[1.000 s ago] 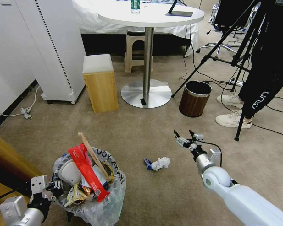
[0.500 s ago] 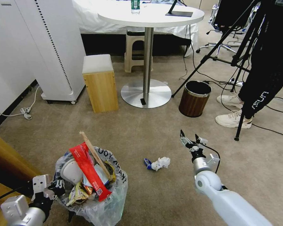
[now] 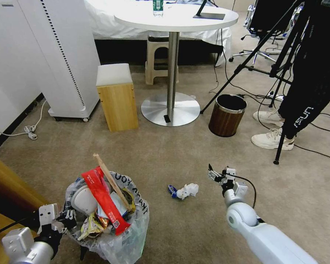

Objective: Pick up the trash bin and place the garbage on the floor into it.

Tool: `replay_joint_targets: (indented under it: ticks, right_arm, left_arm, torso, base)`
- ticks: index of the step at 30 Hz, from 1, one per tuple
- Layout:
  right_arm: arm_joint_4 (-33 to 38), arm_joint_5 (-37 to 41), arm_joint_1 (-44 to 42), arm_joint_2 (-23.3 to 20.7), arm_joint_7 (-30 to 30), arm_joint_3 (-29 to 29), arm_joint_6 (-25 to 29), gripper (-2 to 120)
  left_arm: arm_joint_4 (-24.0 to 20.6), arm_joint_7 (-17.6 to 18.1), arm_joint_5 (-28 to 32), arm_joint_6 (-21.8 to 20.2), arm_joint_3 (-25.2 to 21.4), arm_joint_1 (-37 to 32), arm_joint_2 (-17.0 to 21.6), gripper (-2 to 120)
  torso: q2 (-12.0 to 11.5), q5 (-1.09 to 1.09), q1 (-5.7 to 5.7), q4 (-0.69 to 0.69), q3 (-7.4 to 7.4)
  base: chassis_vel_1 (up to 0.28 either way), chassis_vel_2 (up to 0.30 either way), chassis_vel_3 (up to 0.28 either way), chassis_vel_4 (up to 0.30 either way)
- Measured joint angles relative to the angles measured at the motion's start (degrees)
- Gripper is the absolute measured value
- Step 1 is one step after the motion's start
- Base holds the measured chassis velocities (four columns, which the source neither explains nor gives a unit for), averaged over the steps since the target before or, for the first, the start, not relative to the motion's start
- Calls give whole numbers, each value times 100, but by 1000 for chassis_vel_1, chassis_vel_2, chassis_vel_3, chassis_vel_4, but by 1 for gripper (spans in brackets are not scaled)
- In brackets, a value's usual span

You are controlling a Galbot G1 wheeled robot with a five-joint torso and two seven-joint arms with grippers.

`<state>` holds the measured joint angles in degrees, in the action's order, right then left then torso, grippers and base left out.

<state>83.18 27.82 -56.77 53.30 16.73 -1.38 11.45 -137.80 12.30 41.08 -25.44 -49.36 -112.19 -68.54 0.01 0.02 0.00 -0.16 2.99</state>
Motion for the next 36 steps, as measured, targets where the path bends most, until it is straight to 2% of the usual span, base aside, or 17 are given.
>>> replay_joint_targets:
  ticks: [1, 2, 5, 6, 8, 9, 11, 13, 18, 22, 23, 28, 36]
  right_arm:
    - [-13, -422, 53, -152, -233, 23, 97, 100]
    - [-13, -422, 53, -152, -233, 23, 97, 100]
    - [-215, -937, 199, -551, -1068, -82, 741, 100]
    - [-412, -1187, 286, -784, -1594, -158, 1262, 100]
    - [-504, -1320, 318, -869, -1814, -181, 1450, 100]
    - [-732, -1573, 376, -1038, -2332, -218, 1847, 100]
    - [-1003, -1809, 417, -1206, -2898, -237, 2220, 100]
    - [-1196, -1991, 461, -1247, -3085, -237, 2340, 100]
    - [-1897, -2598, 694, -1027, -3115, -228, 2504, 100]
    - [-2139, -2665, 796, -872, -3001, -257, 2440, 100]
    - [-2493, -2725, 1010, -652, -2868, -400, 2354, 100]
    - [-2875, -2802, 1383, -418, -2769, -730, 2349, 100]
    - [-3736, -2792, 2170, 157, -2650, -1612, 2392, 100]
  left_arm:
    - [11, 0, -6, 0, 3, 8, 0, 0]
    - [11, 0, -6, 0, 3, 8, 0, 0]
    - [34, 4, -15, -1, 20, 30, -2, 0]
    - [45, 7, -19, -3, 32, 43, -7, 0]
    - [50, 7, -19, -5, 38, 51, -7, 0]
    - [68, 11, -19, -13, 50, 74, -5, 0]
    - [104, 18, -16, -20, 67, 115, 8, 0]
    - [130, 19, -15, -21, 77, 131, 13, 0]
    - [167, 19, -16, -23, 103, 151, 20, 0]
    - [169, 18, -16, -23, 117, 154, 19, 0]
    - [182, 12, -13, -23, 130, 168, 25, 0]
    - [198, 6, 18, -23, 151, 197, 41, 0]
    - [228, -11, 49, -13, 218, 258, 12, 0]
  torso:
    - [0, -2, 0, 2, 0]
    - [0, -2, 0, 2, 0]
    - [0, 0, 0, 2, 0]
    - [0, -1, 0, 1, 0]
    - [0, -2, 0, 1, -1]
    - [0, -2, 0, 1, 0]
    - [0, 0, 0, -1, 0]
    - [0, -3, 0, -2, 0]
    - [0, 1, 0, 2, 0]
    - [0, -3, 0, 2, 0]
    - [0, 0, 0, 1, 0]
    - [0, -2, 0, 1, 0]
    - [0, -3, 0, 1, 0]
  base:
    - [0, 0, 0, 0]
    - [0, 0, 0, 0]
    - [0, 0, 0, 0]
    - [0, 0, 0, 0]
    - [0, 0, 0, 0]
    - [0, 0, 0, 0]
    - [0, 0, 0, 0]
    - [0, 0, 0, 0]
    - [0, 0, 0, 0]
    - [0, 0, 0, 0]
    - [0, 0, 0, 0]
    - [0, 0, 0, 0]
    - [0, 0, 0, 0]
